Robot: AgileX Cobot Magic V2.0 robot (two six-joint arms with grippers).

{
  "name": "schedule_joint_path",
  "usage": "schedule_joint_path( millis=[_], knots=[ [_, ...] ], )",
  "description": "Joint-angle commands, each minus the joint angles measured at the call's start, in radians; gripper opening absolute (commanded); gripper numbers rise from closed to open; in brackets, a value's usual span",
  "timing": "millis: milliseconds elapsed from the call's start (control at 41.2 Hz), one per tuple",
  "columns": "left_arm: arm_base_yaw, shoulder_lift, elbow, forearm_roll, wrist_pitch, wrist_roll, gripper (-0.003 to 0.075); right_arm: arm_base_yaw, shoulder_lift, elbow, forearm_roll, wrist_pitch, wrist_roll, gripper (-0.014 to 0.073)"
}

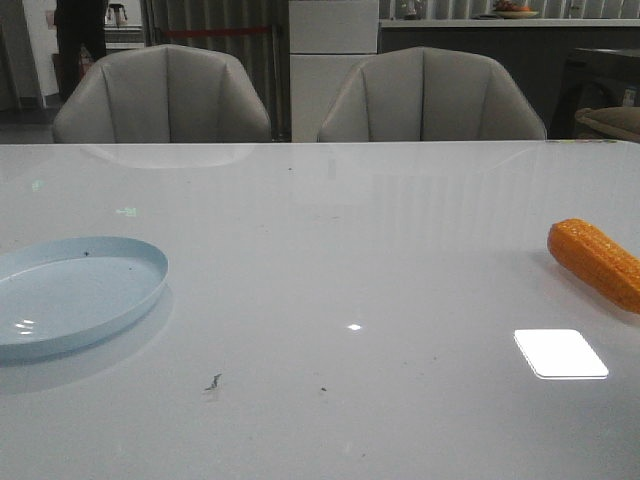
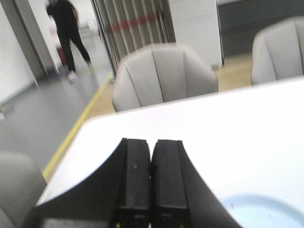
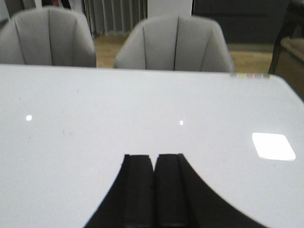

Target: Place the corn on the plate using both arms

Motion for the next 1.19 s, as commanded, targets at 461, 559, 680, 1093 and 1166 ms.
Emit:
schedule_joint_path(
  millis=[461,559,680,1093,1166],
  knots=[
    [0.002,0.282,-0.033,-0.164,0.111,-0.007,0.0329,0.0,0.168,-0.031,0.001,-0.047,-0.003,0.0472],
    [0.002,0.311,-0.033,-0.213,0.071,-0.007,0.0398,0.0,0.168,-0.031,0.001,-0.045,-0.003,0.0509],
    [0.002,0.354,-0.042,-0.282,0.094,-0.007,0.0399,0.0,0.168,-0.031,0.001,-0.046,-0.003,0.0507],
    [0.035,0.67,-0.517,-0.274,0.493,-0.009,0.04,0.0,0.168,-0.031,0.125,0.013,-0.003,0.0507],
    [0.055,0.755,-0.613,-0.274,0.563,-0.009,0.0399,0.0,0.168,-0.031,0.134,0.03,-0.003,0.0507]
  ],
)
